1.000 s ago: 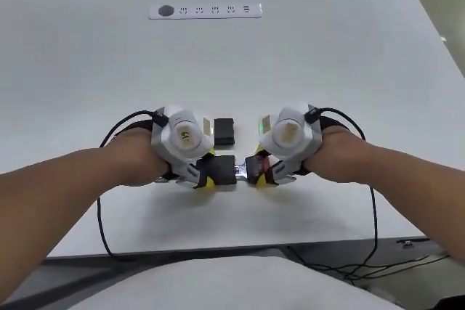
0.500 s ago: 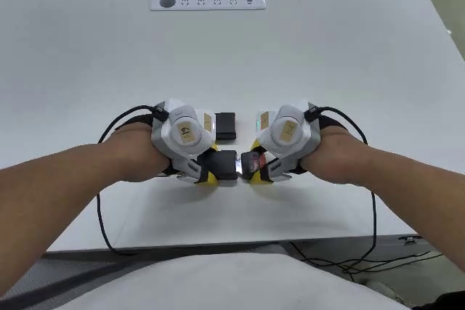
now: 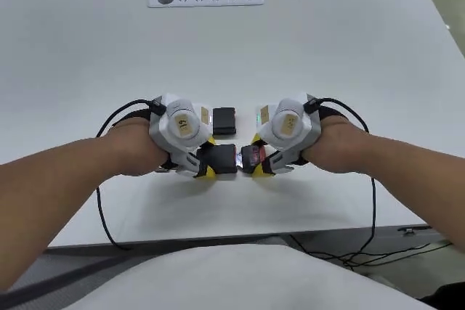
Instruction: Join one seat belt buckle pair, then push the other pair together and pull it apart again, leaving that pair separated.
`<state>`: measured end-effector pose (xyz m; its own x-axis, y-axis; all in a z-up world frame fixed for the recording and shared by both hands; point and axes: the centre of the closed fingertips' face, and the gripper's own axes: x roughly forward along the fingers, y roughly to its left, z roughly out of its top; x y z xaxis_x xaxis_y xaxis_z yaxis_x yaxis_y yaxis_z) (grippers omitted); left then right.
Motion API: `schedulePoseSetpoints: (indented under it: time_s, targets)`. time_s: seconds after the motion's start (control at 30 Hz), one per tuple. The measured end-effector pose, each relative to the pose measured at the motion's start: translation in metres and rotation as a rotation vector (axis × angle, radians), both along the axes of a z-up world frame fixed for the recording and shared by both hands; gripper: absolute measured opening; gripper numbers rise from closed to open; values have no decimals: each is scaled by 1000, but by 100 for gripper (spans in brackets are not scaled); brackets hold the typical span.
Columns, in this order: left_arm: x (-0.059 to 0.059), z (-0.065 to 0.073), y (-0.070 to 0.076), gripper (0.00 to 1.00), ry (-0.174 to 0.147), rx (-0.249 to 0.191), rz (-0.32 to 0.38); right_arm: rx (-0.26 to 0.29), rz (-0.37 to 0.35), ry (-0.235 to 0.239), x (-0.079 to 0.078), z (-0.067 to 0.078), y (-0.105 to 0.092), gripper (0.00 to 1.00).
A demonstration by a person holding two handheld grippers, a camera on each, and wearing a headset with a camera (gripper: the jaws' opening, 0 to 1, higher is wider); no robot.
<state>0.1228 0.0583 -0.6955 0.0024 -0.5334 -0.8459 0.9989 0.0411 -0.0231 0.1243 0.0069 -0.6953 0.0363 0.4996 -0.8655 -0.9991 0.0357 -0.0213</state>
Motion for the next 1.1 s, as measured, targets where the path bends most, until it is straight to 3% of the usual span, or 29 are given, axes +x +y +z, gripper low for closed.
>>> schedulePoseSetpoints:
  time_s: [0.57, 0.7, 1.1]
  targets:
    - [1, -5, 2, 31, -1, 0, 3, -10, -7, 3, 1, -4, -1, 29]
    - [-1, -4, 2, 32, -3, 14, -11, -29, 10, -1, 0, -4, -1, 29]
    - [0, -5, 3, 33, 6, 42, -1, -10, -2, 3, -2, -5, 3, 31]
